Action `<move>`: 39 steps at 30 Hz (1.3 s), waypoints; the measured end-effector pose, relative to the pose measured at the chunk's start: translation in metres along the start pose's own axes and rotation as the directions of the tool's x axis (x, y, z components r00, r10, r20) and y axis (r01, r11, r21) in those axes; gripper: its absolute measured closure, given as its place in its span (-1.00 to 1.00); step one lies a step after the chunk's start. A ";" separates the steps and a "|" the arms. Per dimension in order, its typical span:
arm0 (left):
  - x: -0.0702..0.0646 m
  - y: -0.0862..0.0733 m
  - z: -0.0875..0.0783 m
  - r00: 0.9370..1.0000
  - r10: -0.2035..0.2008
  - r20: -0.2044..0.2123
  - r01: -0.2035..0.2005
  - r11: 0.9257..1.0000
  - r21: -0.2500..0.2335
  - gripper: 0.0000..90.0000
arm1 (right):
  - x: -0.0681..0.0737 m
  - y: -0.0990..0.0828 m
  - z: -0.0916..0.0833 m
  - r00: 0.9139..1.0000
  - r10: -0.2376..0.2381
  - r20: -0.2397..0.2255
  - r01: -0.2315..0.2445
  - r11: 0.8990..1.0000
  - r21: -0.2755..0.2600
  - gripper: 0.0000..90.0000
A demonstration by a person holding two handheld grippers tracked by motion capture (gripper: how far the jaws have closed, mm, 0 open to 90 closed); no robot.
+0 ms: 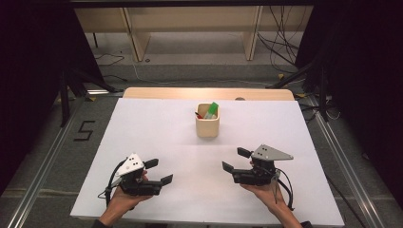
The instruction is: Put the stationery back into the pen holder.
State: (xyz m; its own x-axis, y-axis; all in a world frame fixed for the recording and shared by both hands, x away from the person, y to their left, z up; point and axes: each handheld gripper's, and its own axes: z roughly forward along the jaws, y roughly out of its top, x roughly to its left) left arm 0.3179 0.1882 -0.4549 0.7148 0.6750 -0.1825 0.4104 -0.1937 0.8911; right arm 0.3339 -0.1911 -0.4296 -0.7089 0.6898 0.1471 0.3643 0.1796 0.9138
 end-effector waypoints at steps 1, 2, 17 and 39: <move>0.000 0.000 0.000 1.000 0.000 0.000 0.000 1.000 0.000 -0.64 | 0.000 -0.002 -0.002 1.000 0.004 -0.002 -0.004 1.000 -0.002 -0.49; 0.000 0.000 -0.001 1.000 0.002 0.000 -0.002 1.000 0.001 -0.64 | 0.001 -0.004 -0.004 1.000 0.007 -0.001 -0.007 1.000 -0.002 -0.49; -0.005 -0.003 -0.002 1.000 0.002 0.012 -0.002 1.000 0.003 -0.64 | 0.005 -0.036 -0.031 1.000 0.016 0.014 -0.016 1.000 -0.001 -0.49; -0.004 -0.005 0.000 1.000 0.005 0.010 -0.005 1.000 0.005 -0.64 | 0.004 -0.041 -0.038 0.999 0.020 0.026 -0.020 1.000 -0.020 -0.50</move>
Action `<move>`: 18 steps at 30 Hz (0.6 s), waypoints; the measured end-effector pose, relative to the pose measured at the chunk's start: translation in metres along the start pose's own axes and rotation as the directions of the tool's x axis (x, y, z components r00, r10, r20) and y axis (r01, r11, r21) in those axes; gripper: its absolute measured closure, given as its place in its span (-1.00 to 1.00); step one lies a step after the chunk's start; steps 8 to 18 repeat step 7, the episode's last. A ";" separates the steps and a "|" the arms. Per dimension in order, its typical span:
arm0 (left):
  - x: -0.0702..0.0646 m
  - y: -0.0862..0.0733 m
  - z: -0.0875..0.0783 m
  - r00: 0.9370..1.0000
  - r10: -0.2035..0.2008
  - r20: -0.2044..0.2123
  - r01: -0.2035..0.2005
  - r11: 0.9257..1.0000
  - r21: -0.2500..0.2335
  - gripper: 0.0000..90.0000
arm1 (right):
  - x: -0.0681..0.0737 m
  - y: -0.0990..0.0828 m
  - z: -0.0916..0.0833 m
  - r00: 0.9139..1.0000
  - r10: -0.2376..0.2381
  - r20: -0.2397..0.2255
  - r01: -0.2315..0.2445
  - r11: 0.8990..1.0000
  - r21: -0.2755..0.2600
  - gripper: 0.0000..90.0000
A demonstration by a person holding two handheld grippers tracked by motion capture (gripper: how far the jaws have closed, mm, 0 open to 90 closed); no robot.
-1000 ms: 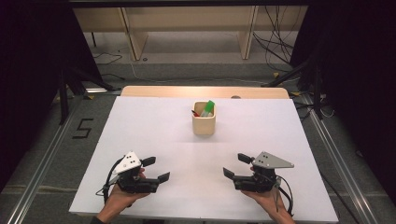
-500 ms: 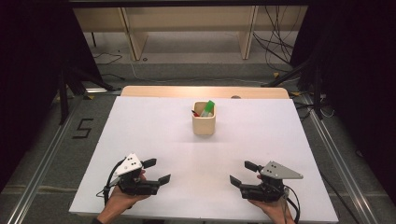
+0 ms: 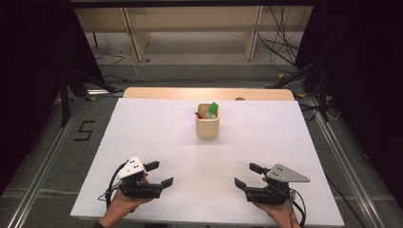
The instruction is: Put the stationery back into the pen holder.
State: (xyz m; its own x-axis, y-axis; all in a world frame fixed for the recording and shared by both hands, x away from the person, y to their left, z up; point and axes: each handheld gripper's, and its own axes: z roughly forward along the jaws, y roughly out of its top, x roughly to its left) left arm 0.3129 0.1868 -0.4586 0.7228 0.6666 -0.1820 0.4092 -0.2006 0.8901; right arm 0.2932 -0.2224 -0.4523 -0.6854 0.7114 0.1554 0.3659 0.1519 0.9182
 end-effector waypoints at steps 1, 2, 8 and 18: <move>0.000 0.000 0.000 1.000 0.000 0.000 0.000 1.000 0.000 -0.64 | 0.000 0.000 0.000 1.000 0.001 0.000 -0.001 1.000 0.000 -0.50; 0.000 0.000 0.000 1.000 0.000 0.000 0.000 1.000 0.001 -0.64 | 0.000 0.000 0.000 1.000 -0.001 0.001 0.001 1.000 -0.001 -0.50; 0.001 0.000 0.000 1.000 0.004 -0.001 -0.004 1.000 0.002 -0.64 | 0.000 0.000 0.000 1.000 0.000 0.002 0.000 1.000 0.001 -0.50; 0.001 0.000 0.000 1.000 0.004 -0.001 -0.004 1.000 0.002 -0.64 | 0.000 0.000 0.000 1.000 0.000 0.002 0.000 1.000 0.001 -0.50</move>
